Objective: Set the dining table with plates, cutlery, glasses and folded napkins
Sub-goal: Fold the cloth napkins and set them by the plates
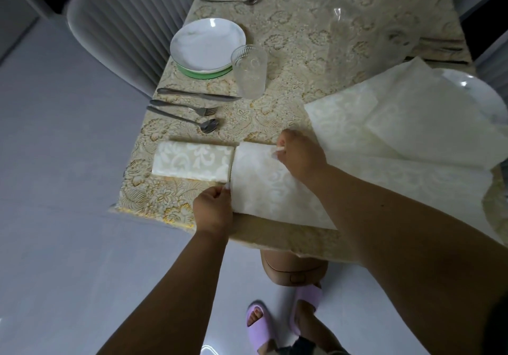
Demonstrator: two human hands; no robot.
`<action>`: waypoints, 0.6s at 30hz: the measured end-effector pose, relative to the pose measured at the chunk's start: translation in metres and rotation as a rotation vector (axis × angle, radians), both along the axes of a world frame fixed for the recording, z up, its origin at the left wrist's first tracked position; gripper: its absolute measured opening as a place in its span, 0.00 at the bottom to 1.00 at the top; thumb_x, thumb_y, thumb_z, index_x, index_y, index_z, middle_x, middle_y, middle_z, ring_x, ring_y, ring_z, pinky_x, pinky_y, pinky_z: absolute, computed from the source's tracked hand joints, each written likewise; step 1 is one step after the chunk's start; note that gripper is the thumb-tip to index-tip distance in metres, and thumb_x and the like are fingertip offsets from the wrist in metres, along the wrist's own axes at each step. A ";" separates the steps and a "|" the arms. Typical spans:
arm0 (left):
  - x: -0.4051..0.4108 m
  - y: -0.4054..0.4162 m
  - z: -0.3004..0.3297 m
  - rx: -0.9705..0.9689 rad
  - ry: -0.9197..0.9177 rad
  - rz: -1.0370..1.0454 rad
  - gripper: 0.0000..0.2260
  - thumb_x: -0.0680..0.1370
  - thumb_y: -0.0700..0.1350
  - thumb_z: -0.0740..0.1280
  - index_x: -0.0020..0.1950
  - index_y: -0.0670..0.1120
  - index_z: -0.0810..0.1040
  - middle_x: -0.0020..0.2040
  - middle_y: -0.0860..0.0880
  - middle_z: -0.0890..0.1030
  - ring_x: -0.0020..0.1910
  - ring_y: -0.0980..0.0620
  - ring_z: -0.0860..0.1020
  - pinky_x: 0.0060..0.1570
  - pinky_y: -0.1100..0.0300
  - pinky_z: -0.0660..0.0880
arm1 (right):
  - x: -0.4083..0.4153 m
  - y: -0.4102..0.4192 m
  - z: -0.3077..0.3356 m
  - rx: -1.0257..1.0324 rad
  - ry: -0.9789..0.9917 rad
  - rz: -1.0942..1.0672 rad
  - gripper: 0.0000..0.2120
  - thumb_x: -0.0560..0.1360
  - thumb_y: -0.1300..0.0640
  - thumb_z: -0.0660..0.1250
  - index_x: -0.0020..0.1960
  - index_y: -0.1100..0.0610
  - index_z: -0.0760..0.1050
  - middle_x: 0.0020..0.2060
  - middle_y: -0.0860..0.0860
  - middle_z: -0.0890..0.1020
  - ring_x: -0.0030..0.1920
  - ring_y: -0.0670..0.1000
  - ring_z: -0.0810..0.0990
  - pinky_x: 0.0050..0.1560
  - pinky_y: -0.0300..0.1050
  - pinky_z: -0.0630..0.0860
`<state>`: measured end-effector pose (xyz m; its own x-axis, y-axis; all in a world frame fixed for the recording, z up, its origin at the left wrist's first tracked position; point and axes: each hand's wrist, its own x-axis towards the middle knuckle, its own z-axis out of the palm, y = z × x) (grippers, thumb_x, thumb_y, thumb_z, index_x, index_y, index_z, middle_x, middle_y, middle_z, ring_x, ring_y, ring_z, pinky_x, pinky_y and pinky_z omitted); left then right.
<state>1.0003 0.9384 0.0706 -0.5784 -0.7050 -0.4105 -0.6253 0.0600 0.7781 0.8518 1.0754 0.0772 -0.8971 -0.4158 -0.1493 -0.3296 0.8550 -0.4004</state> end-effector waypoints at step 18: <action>-0.003 -0.005 0.000 0.081 0.041 0.011 0.16 0.80 0.49 0.63 0.39 0.40 0.80 0.35 0.47 0.79 0.38 0.48 0.75 0.38 0.58 0.71 | 0.008 -0.003 -0.013 -0.065 0.204 0.038 0.12 0.71 0.51 0.70 0.53 0.53 0.77 0.49 0.52 0.79 0.53 0.55 0.76 0.50 0.47 0.71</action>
